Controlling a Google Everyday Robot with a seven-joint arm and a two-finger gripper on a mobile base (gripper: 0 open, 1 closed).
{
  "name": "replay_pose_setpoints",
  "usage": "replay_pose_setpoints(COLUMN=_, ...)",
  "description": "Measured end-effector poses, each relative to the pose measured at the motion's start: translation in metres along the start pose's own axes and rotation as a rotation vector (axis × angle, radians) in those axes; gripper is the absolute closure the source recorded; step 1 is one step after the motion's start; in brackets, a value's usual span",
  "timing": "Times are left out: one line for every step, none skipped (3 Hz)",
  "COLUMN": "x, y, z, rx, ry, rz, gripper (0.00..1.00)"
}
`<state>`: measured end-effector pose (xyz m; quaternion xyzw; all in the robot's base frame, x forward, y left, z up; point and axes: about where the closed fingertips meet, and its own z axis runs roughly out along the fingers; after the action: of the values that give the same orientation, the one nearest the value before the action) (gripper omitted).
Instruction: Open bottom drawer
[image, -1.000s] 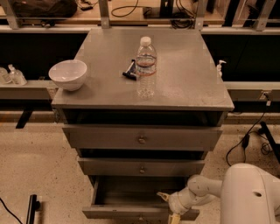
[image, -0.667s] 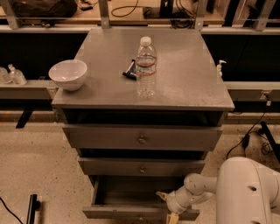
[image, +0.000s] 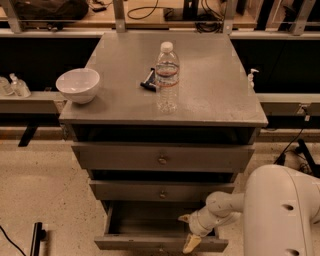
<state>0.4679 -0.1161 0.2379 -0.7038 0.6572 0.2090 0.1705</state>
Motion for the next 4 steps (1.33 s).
replay_pose_setpoints(x=0.000, y=0.001, z=0.002, rx=-0.004, ry=-0.002, rz=-0.001, gripper=0.48)
replay_pose_setpoints(x=-0.001, y=0.002, z=0.003, rx=-0.007, ry=-0.003, rz=-0.001, gripper=0.71)
replay_pose_setpoints(x=-0.005, y=-0.009, z=0.004, rx=0.055, ry=-0.032, rz=-0.013, gripper=0.94)
replay_pose_setpoints(x=-0.004, y=-0.028, z=0.004, rx=0.158, ry=-0.092, rz=-0.011, gripper=1.00)
